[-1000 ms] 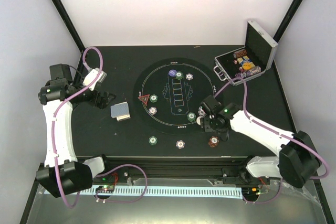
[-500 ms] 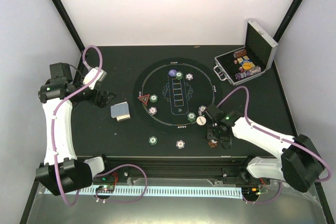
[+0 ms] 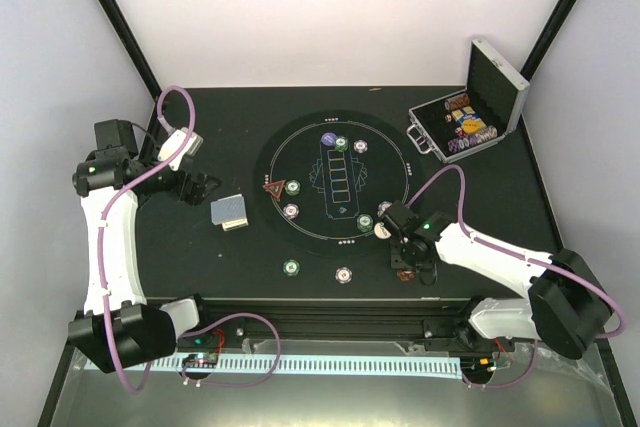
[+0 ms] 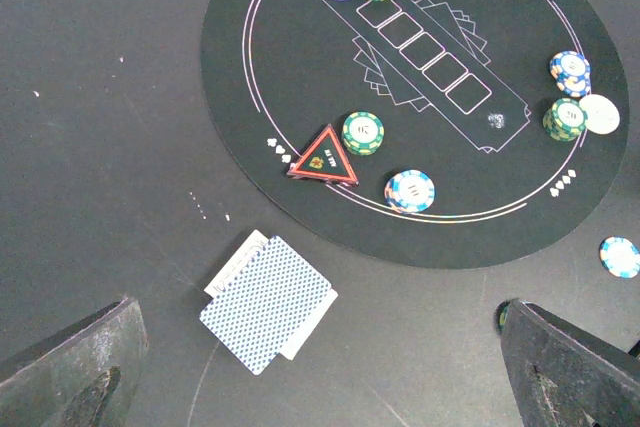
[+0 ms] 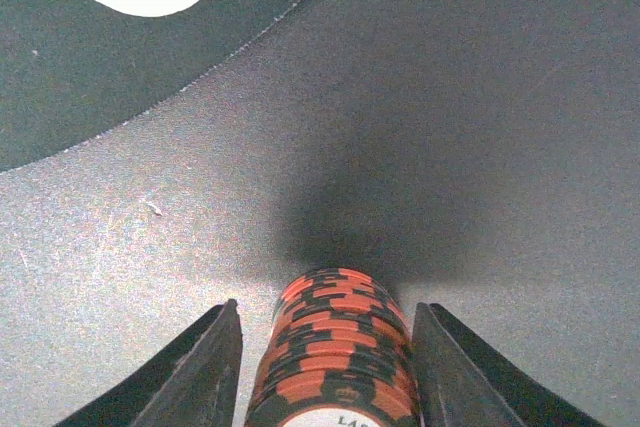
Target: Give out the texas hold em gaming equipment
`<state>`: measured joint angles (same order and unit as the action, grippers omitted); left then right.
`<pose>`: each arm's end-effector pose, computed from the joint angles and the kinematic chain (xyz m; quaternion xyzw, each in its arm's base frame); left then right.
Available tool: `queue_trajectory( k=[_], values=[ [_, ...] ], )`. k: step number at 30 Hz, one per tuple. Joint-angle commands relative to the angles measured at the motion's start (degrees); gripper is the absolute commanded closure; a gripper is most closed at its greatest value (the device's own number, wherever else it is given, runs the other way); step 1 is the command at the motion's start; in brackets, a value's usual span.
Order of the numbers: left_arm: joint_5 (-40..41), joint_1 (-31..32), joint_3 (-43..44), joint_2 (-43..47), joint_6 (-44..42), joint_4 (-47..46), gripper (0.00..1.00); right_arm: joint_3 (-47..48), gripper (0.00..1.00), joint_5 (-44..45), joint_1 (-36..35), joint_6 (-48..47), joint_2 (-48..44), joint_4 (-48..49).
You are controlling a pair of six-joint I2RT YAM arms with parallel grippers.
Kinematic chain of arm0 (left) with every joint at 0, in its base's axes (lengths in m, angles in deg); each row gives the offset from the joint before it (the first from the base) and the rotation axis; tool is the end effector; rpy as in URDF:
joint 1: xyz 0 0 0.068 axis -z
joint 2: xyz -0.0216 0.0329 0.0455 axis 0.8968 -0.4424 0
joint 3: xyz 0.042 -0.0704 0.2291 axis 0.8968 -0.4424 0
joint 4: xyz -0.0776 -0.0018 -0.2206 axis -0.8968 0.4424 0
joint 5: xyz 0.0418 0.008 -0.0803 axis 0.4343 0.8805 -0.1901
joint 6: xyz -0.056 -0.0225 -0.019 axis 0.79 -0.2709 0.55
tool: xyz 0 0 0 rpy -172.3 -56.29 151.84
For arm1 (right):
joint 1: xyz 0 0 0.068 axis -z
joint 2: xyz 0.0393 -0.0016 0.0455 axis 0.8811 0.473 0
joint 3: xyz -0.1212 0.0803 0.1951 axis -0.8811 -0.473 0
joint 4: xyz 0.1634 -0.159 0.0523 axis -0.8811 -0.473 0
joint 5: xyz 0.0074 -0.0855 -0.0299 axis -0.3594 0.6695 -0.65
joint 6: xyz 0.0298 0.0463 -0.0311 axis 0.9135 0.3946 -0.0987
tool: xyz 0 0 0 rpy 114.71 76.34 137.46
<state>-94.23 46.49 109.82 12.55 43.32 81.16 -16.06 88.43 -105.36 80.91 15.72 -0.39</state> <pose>0.1891 0.0272 0.3183 0.2532 0.8802 -0.1643 0.3662 0.1336 0.1202 0.1450 0.0086 0.9960 0.0136 0.0881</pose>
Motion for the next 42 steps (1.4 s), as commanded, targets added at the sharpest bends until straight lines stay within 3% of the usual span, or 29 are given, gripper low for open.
queue_trajectory(
  k=[1,18,28,33,42],
  values=[
    [-1.85,-0.27,2.26,0.41,-0.96,0.75,0.01,0.28,0.52,1.08,-0.43,1.00,0.01,0.06],
    [-0.38,-0.34,1.96,0.71,-1.24,0.85,0.01,3.53,0.69,3.40,-0.50,0.27,-0.40,-3.43],
    [-0.50,-0.25,2.16,0.54,-1.01,0.89,0.01,17.49,0.75,3.61,-0.48,-2.43,1.45,-8.66],
    [-0.09,-0.29,2.07,0.43,-0.92,0.93,0.01,30.48,0.75,3.09,-0.47,-5.78,10.81,-7.80],
    [-0.84,-0.31,2.48,0.12,-0.44,0.66,0.01,57.50,0.76,-0.36,-0.86,-11.36,38.82,-6.40]
  ],
)
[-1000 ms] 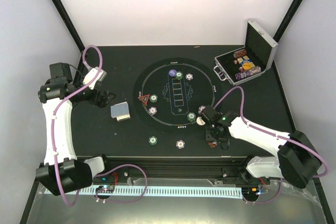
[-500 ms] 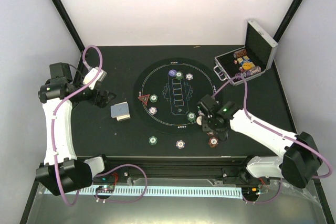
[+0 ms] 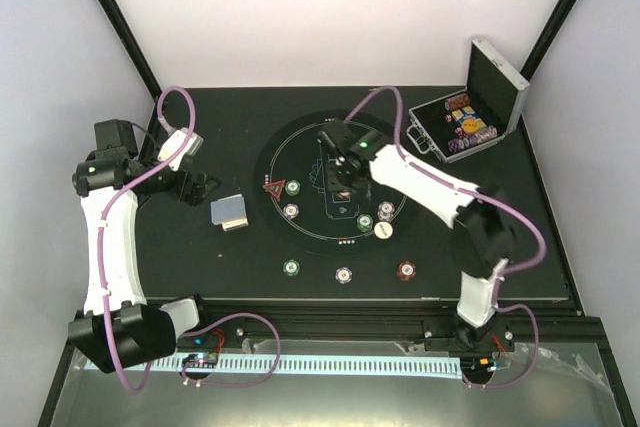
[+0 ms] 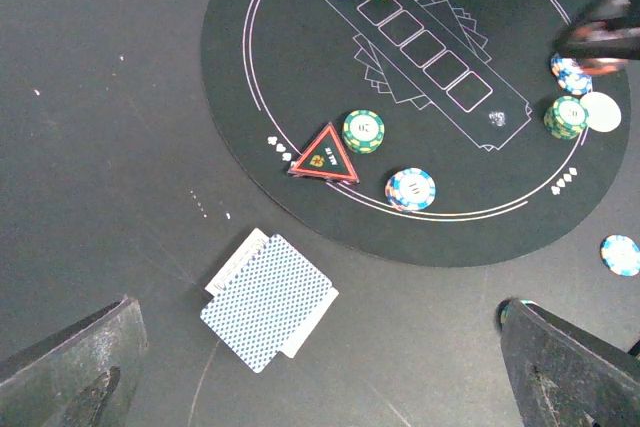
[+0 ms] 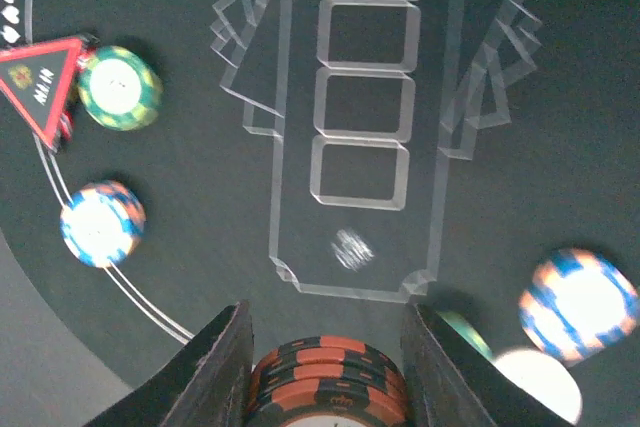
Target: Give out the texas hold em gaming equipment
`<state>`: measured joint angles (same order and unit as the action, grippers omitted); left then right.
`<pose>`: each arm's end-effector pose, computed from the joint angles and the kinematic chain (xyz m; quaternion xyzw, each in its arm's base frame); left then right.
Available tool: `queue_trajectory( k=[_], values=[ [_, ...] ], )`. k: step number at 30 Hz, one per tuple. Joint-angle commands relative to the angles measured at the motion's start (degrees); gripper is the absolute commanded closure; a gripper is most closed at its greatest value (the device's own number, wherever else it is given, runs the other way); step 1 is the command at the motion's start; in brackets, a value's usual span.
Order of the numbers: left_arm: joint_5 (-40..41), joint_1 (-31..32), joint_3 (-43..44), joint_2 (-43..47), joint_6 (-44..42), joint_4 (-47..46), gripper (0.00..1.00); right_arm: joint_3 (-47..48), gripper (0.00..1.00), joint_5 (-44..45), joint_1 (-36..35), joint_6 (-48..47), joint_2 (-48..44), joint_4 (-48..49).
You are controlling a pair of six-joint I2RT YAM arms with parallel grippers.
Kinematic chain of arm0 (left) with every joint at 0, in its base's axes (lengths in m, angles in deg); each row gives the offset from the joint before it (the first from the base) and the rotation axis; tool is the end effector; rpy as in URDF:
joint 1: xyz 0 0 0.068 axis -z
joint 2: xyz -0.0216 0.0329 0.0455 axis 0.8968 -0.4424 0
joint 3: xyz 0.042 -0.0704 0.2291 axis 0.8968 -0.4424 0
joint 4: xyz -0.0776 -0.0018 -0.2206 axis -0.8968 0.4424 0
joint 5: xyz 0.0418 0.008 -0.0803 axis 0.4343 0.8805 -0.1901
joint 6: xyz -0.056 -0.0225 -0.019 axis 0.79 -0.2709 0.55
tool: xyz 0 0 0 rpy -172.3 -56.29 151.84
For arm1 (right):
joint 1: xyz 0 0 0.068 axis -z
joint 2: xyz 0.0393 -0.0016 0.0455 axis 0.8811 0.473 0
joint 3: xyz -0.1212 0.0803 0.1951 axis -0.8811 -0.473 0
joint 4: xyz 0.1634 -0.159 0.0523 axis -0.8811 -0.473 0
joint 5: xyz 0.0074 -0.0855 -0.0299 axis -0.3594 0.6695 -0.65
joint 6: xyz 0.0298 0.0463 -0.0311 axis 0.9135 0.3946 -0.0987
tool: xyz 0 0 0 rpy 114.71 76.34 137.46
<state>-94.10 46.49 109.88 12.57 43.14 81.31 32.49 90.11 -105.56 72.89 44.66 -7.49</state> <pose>0.1888 0.0272 0.3184 0.2543 0.8804 -0.1630 0.3655 0.2449 0.2258 0.2335 -0.0536 0.9799 0.0664 0.1803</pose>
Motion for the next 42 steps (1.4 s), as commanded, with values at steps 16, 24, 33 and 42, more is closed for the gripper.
queue_trajectory(
  k=[16,24,33,42],
  values=[
    [-0.54,-0.27,2.63,-0.31,-0.57,0.50,0.01,29.49,0.76,-6.70,-2.78,-4.80,33.14,-0.40],
    [-0.55,-0.29,2.68,-0.30,-0.74,0.55,0.01,27.81,0.76,-7.14,-2.73,-4.41,34.43,1.78],
    [0.21,-0.31,2.60,-0.56,-1.10,0.61,0.01,28.09,0.63,-6.86,-2.84,-3.98,35.36,1.49],
    [-0.18,-0.26,2.47,-0.27,-1.27,0.87,0.01,30.18,0.44,-4.58,-2.87,-4.75,31.24,-0.60]
  ],
)
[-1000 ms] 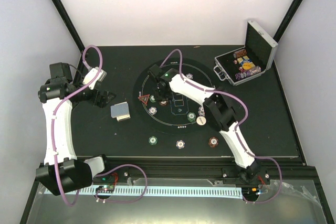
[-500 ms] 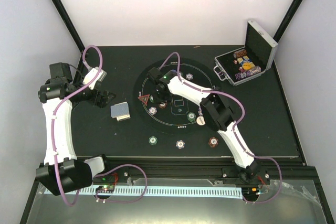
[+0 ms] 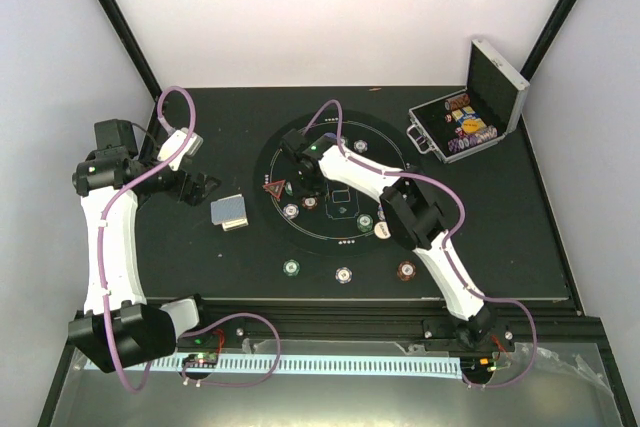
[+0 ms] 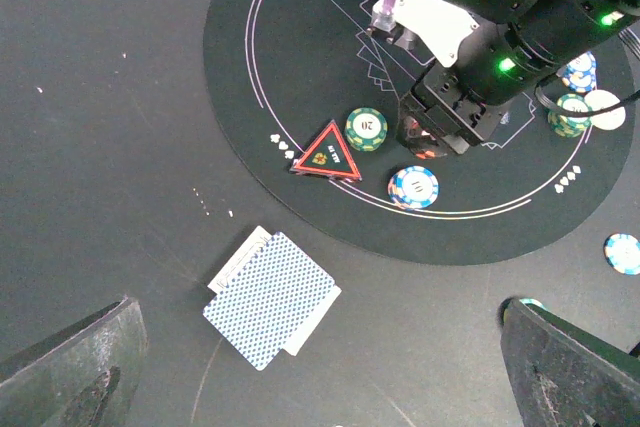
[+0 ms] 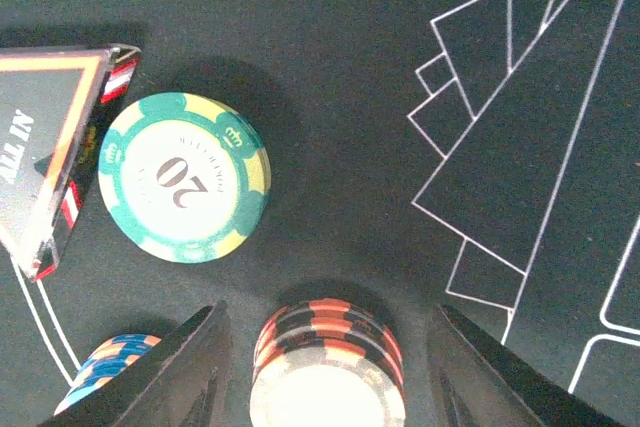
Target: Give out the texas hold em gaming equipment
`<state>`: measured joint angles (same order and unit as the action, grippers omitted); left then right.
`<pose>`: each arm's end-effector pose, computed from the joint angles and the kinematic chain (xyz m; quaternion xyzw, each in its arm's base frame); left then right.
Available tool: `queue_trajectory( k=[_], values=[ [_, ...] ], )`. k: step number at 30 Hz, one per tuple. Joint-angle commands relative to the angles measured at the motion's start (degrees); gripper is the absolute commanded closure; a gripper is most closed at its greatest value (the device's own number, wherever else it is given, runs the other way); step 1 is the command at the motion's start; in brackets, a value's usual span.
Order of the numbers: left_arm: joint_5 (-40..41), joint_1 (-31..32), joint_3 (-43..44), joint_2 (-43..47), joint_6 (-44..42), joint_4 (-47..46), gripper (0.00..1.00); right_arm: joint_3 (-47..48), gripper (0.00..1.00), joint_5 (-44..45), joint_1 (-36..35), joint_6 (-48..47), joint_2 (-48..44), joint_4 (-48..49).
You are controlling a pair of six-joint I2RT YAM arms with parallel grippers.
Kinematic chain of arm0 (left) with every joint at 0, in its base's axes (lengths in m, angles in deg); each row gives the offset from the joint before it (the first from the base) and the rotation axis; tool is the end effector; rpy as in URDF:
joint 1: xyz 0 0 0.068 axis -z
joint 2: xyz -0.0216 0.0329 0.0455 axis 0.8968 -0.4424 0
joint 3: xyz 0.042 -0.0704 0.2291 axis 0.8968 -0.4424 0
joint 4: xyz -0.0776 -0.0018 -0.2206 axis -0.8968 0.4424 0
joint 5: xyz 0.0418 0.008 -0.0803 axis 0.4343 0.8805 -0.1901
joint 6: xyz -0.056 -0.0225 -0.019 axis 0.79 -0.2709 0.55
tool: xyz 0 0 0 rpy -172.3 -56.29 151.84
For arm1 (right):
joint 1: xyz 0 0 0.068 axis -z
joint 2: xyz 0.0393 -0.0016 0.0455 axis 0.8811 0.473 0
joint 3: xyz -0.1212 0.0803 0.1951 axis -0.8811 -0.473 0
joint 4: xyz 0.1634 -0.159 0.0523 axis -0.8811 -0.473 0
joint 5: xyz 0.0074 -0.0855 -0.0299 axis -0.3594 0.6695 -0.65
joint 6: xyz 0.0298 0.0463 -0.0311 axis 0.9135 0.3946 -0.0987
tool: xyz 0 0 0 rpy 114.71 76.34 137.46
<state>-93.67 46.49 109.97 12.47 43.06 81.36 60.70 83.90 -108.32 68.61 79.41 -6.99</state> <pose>0.1891 0.0276 0.3183 0.2541 0.8817 -0.1599 0.3639 0.3050 0.3202 0.1366 -0.1254 0.9836 0.0725 0.1075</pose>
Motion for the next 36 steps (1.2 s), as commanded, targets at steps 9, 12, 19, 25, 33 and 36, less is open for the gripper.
queue_trajectory(
  k=[9,12,19,25,33,36],
  values=[
    [-1.94,-0.30,2.63,0.27,-1.11,1.05,0.01,-11.26,0.30,7.88,0.01,-0.85,-20.19,-2.22],
    [-2.11,-0.25,2.69,0.63,-1.35,1.18,0.01,-22.85,0.16,9.90,0.01,0.51,-30.08,-0.97],
    [-3.11,-0.24,1.71,0.50,-1.73,0.72,0.01,-50.69,0.09,8.99,0.05,7.81,-49.53,0.14],
    [-3.30,-0.23,1.77,-0.09,-1.97,0.74,0.01,-66.48,0.11,7.89,0.01,13.68,-62.13,1.84],
    [-3.56,-0.24,2.46,-0.61,-1.80,0.92,0.01,-76.65,0.21,7.26,0.39,17.17,-65.12,5.36],
    [-3.40,-0.23,2.76,-0.54,-1.66,1.11,0.01,-77.46,0.25,6.84,1.36,16.54,-64.20,7.00]
  ],
)
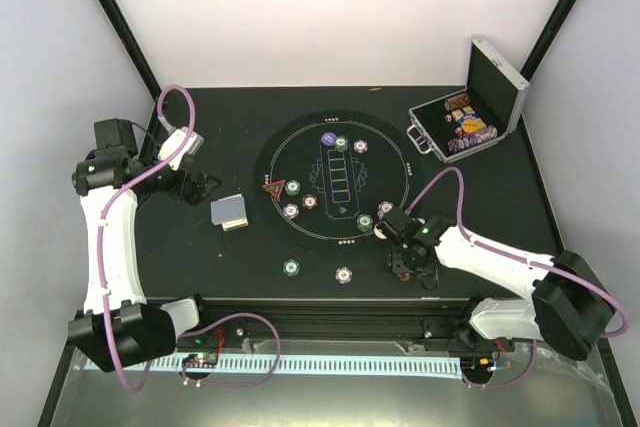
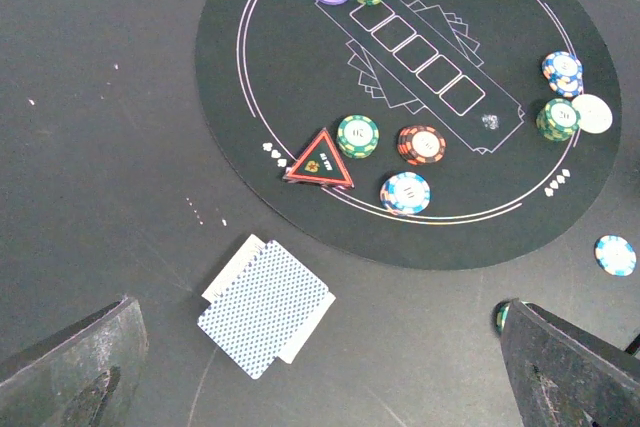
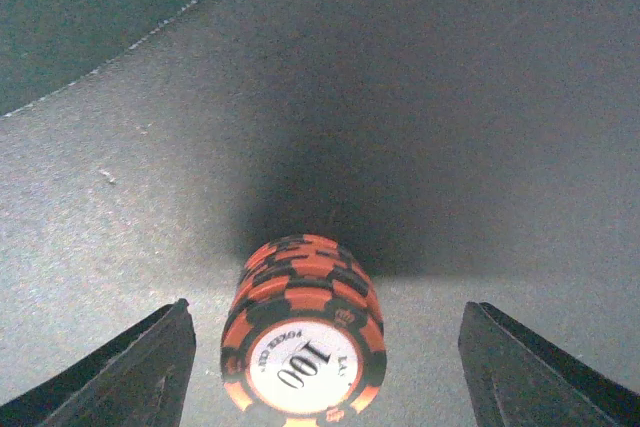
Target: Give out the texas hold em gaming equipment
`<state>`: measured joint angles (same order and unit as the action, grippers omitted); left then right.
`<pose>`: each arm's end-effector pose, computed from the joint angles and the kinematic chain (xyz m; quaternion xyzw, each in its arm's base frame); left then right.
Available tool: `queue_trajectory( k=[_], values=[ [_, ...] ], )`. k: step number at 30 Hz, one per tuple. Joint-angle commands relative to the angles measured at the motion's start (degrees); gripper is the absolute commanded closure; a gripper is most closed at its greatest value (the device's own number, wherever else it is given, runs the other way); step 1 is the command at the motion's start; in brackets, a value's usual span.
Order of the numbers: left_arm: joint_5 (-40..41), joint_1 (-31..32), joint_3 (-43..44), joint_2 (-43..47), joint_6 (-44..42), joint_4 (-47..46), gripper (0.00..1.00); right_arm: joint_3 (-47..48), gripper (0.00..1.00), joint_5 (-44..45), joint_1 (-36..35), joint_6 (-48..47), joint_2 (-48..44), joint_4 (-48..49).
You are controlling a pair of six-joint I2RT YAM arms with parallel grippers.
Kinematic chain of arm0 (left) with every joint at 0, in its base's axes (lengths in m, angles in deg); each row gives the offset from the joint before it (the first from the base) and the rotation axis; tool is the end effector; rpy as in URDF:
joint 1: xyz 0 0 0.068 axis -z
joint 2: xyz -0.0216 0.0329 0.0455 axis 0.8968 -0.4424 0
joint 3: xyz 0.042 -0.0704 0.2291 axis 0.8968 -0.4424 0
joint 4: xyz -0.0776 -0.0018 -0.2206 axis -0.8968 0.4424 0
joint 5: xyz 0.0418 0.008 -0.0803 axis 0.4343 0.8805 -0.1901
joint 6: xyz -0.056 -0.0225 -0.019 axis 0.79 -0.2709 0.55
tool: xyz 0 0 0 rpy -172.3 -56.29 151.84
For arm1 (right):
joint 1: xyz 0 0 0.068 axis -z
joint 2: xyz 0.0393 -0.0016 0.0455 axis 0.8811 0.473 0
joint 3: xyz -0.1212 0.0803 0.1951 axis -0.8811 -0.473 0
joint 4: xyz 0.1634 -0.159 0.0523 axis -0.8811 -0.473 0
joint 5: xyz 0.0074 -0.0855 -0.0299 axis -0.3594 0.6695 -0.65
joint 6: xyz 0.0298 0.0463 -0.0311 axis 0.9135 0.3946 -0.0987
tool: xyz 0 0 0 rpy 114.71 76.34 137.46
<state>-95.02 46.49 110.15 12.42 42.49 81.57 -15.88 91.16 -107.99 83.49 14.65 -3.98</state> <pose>0.1889 0.0266 0.3194 0.2604 0.8764 -0.1684 0.3684 0.1243 0.1191 0.1480 0.0084 0.9958 -0.0136 0.0905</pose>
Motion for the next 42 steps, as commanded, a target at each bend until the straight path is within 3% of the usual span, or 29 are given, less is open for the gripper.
queue_trajectory(
  k=[1,24,42],
  values=[
    [-1.98,-0.26,2.67,-0.50,-1.14,0.98,0.01,-0.90,0.27,-0.66,1.43,1.39,0.96,4.42],
    [-1.30,-0.23,3.40,-0.61,-1.36,1.56,0.01,-2.26,0.48,-1.13,2.19,-0.35,2.74,6.82],
    [-1.32,-0.28,2.40,-0.59,-1.50,1.12,0.01,-0.48,0.50,-0.05,2.24,-0.96,1.49,3.32]
  ],
)
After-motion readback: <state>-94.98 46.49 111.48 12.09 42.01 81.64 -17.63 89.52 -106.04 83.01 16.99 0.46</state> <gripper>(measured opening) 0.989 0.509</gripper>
